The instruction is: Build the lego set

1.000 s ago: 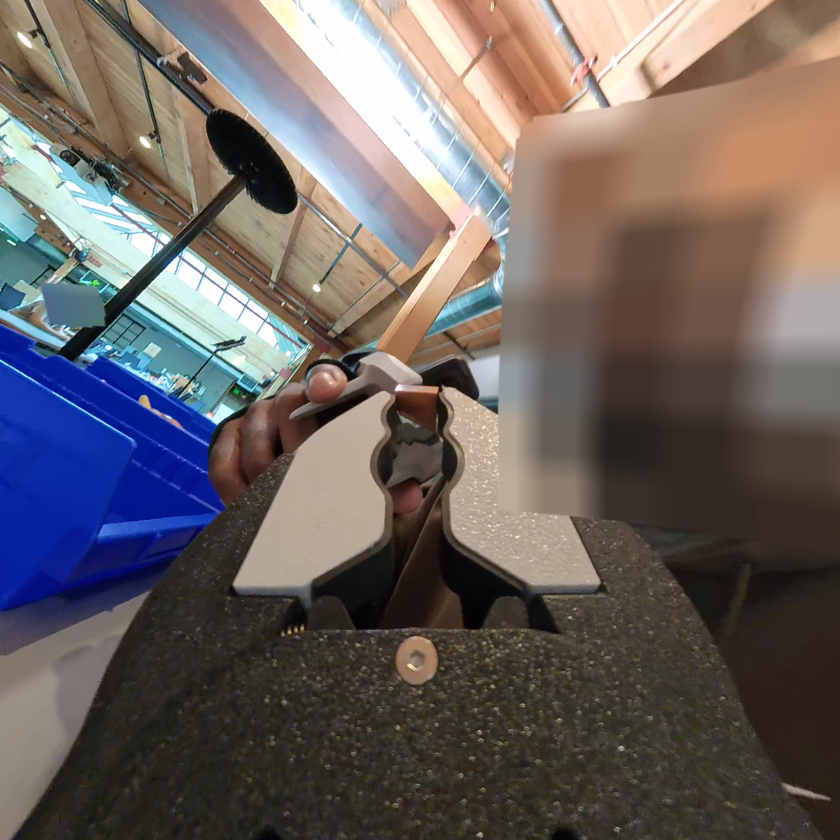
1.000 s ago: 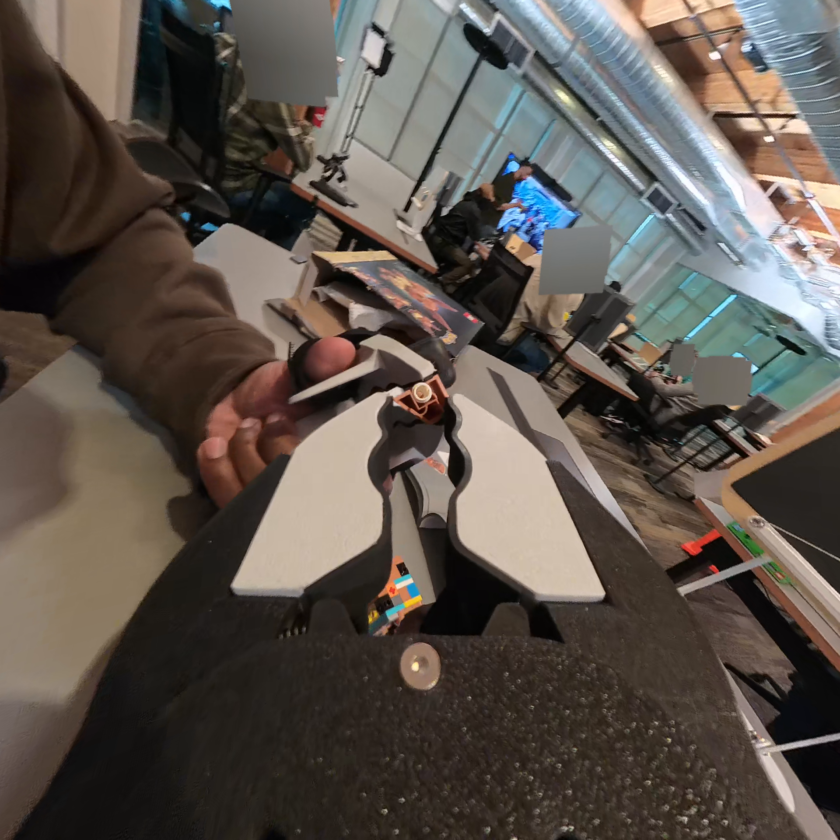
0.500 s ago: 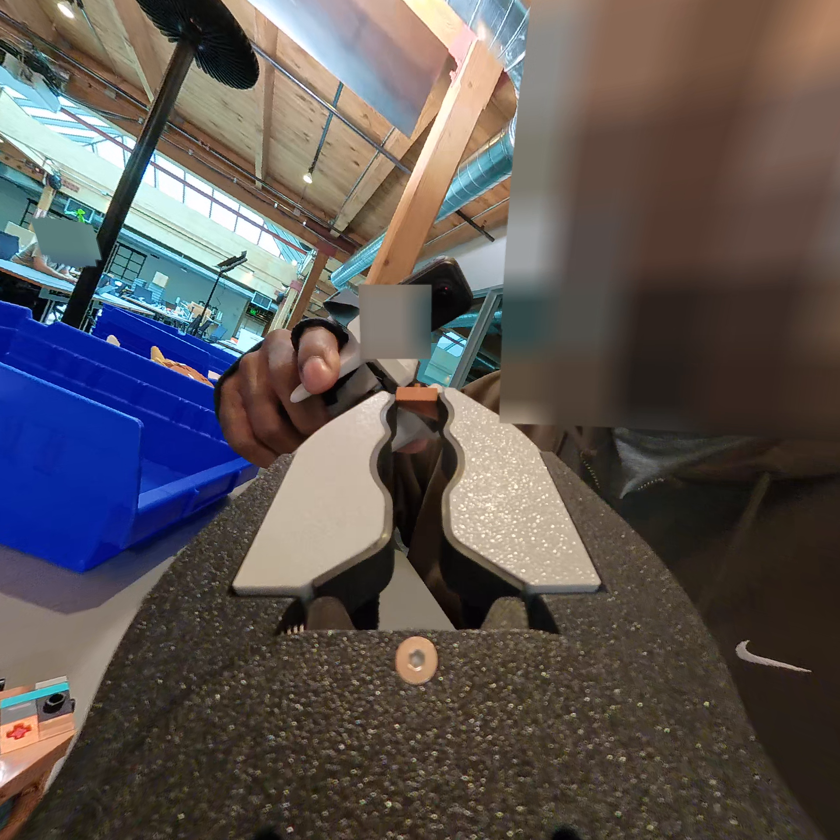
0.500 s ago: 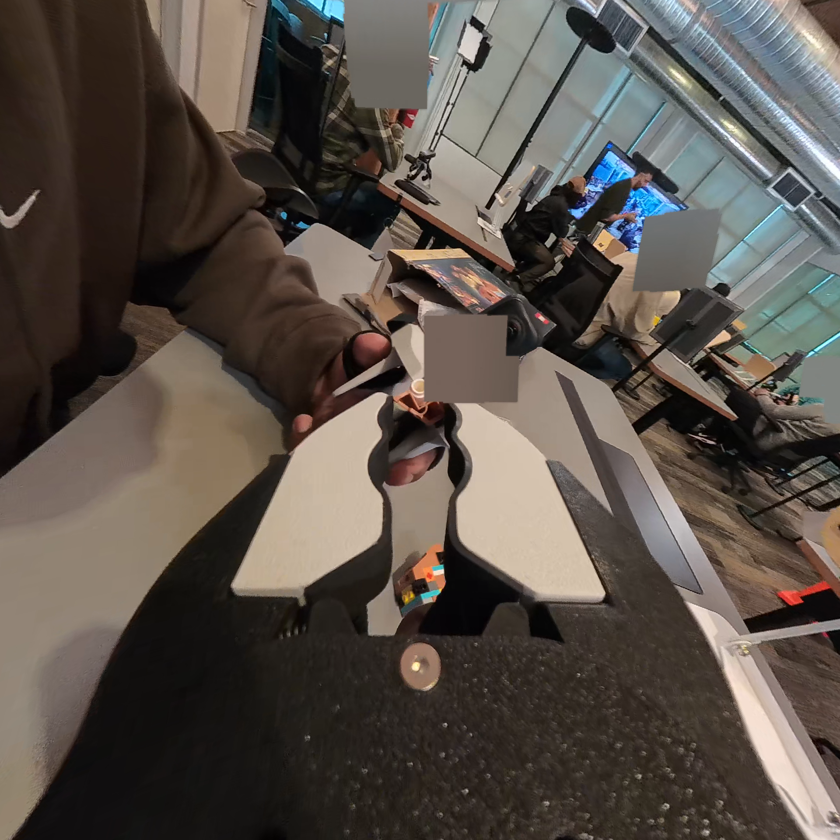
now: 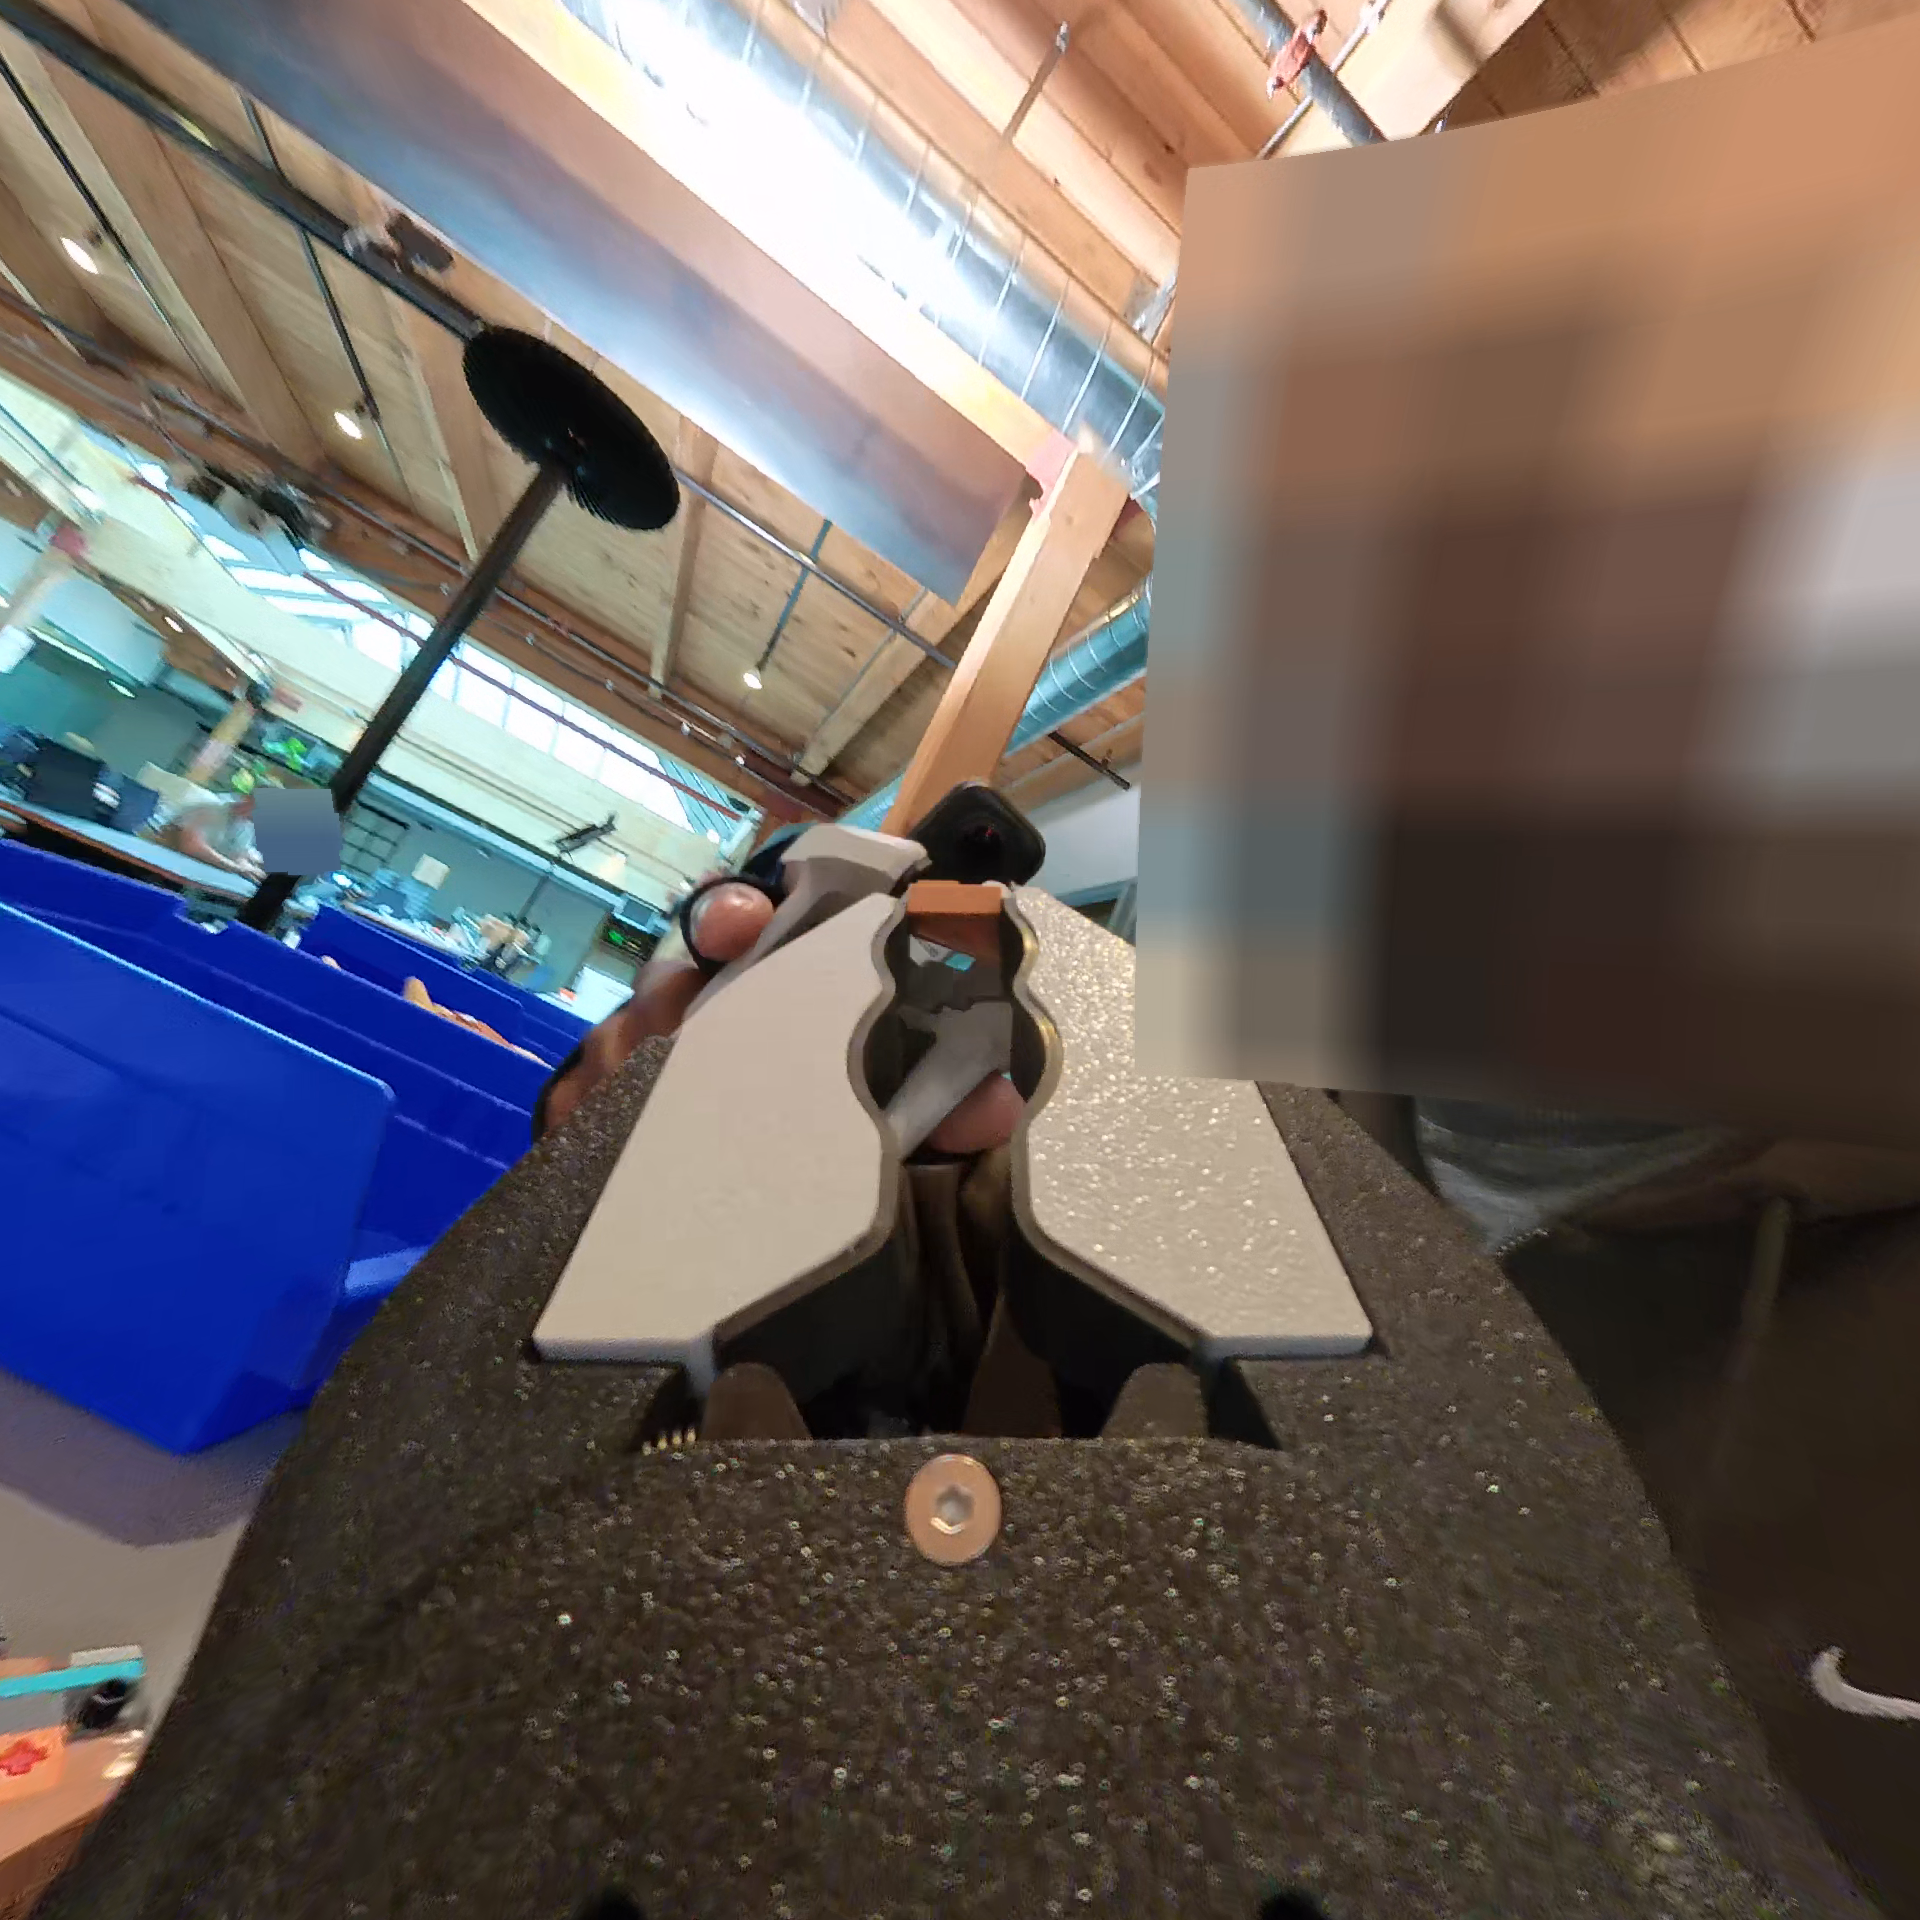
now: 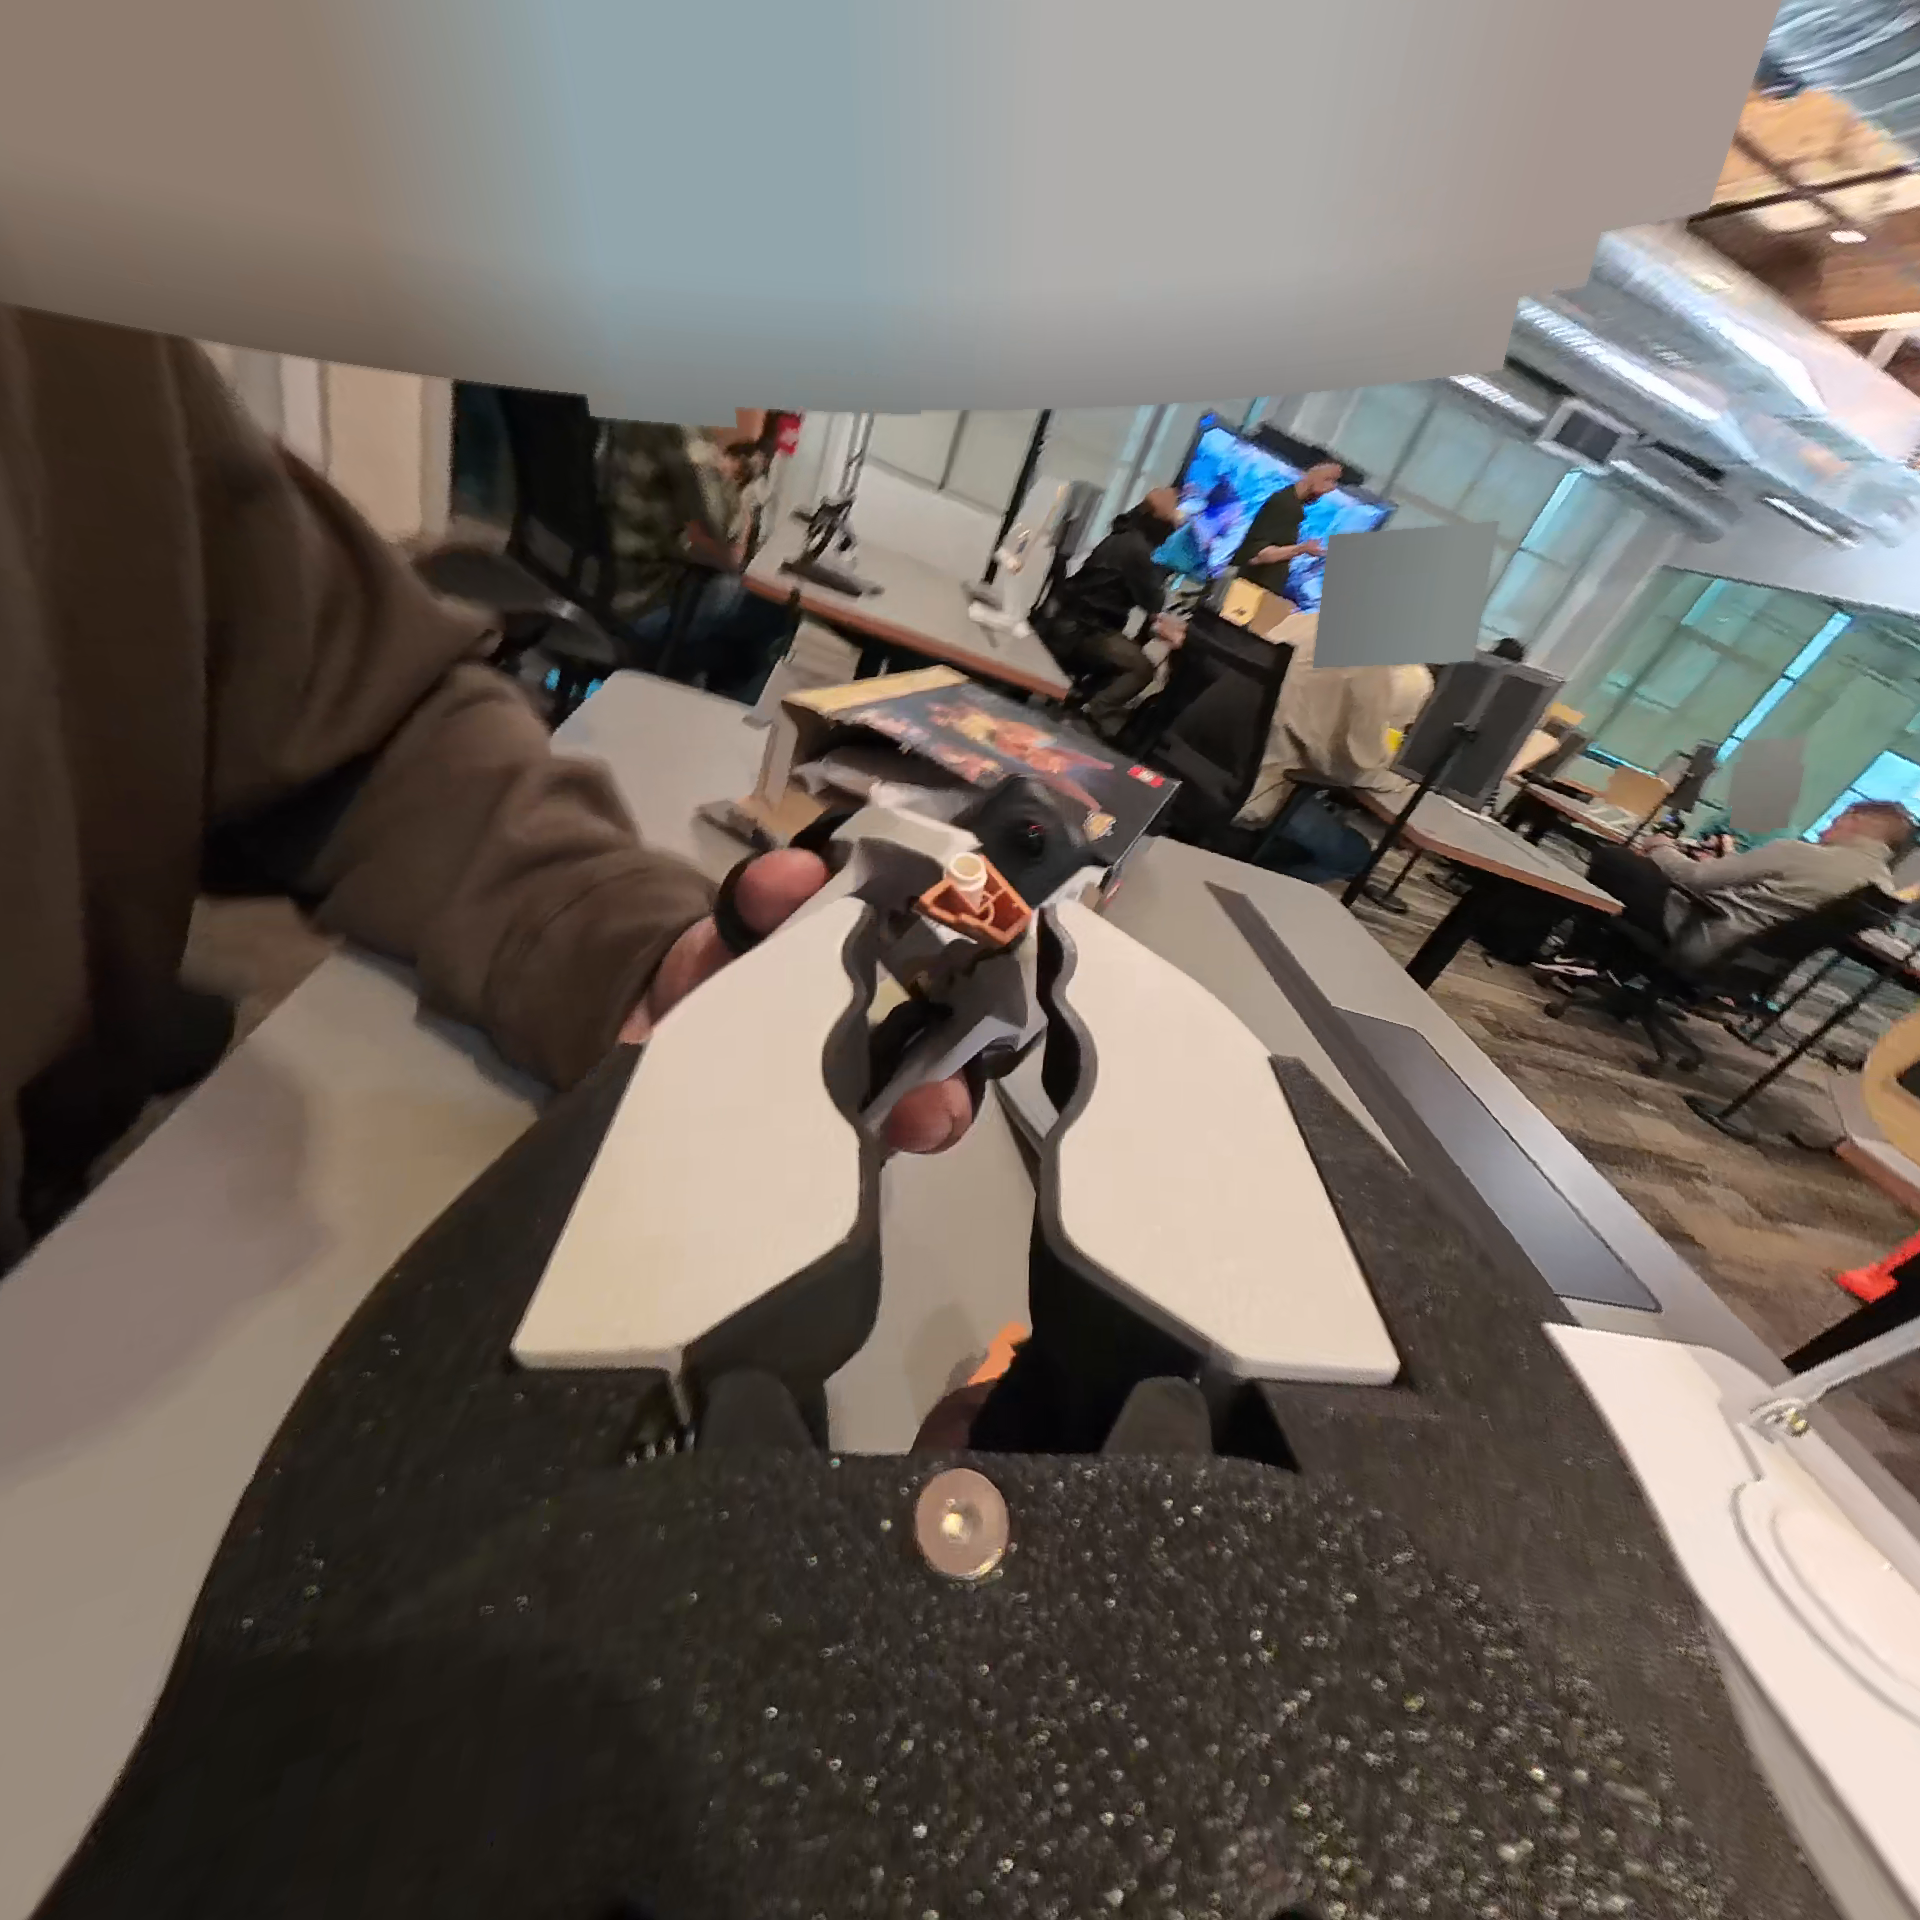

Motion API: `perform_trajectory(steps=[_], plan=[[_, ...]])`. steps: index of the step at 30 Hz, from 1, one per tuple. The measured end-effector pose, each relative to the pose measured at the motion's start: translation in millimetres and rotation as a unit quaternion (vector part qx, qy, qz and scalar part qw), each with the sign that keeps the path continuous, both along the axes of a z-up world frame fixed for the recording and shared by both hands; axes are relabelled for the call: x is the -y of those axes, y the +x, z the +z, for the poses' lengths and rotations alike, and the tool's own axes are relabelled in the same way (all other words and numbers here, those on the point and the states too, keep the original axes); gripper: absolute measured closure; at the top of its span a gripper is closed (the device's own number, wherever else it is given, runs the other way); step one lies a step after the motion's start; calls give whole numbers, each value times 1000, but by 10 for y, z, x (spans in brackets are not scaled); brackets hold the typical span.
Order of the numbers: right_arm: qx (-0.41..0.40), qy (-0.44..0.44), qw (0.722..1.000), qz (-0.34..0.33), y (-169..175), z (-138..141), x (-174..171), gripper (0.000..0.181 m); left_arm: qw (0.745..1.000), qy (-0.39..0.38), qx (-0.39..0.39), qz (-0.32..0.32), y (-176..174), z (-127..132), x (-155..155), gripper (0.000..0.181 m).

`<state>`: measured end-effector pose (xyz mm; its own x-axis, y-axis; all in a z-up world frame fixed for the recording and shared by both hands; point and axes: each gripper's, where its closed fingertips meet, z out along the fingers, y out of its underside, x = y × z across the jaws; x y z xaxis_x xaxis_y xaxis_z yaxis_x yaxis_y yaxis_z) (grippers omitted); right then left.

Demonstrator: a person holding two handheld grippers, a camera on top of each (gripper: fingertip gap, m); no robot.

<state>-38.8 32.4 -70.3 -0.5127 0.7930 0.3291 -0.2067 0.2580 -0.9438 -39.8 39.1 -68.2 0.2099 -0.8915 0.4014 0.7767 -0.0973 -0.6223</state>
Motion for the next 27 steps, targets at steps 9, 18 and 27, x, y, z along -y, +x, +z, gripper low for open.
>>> perform_trajectory(steps=[9, 18, 27], plan=[[3, -94, 995, -27, -52, 58, -40, 153, 993, 38, -40, 107, -8, 39, 8, 164], [24, -135, 991, -9, -51, 14, 6, 157, 987, 51, -53, 141, 19, 38, 7, 165], [8, -139, 990, -32, -70, -46, -58, 163, 986, 37, -59, 149, 17, -18, -52, 164]])
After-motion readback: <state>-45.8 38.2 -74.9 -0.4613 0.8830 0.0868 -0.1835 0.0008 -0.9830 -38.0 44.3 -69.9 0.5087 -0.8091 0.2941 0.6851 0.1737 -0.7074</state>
